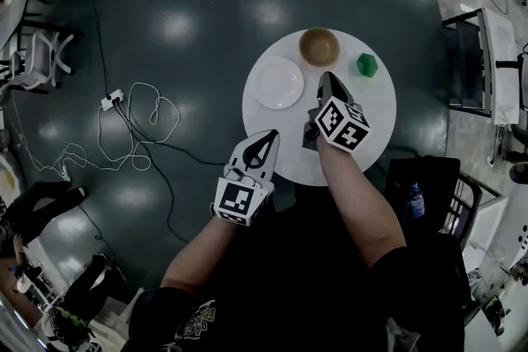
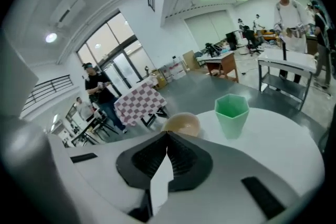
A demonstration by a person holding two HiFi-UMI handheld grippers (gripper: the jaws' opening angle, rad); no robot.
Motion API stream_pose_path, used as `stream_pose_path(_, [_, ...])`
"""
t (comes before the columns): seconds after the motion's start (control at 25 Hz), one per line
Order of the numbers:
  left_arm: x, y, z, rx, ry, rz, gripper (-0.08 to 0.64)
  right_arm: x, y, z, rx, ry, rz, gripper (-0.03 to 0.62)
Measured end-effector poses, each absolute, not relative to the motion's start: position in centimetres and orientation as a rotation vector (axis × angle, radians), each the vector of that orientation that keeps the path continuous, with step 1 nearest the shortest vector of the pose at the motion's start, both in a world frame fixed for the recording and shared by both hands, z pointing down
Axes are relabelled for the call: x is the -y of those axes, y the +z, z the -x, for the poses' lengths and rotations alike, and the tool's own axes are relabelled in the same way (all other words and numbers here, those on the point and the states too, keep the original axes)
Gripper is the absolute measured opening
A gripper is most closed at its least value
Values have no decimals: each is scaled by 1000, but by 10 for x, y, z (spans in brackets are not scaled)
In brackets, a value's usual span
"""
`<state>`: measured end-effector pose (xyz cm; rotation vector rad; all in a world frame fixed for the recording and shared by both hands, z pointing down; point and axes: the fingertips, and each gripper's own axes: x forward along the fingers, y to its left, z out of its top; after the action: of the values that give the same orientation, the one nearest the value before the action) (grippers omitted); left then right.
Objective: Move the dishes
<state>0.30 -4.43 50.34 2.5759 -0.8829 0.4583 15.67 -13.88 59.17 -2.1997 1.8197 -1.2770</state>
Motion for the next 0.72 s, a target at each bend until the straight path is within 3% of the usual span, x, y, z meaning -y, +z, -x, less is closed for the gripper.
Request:
stream_pose_path(0.32, [37,480,34,923,406,-2558,5,104,499,-89,-2288,-947,1998,21])
stream_pose_path(0.72, [11,420,74,847,315,-2614,5,39,414,-19,-2436,-701,1872,21])
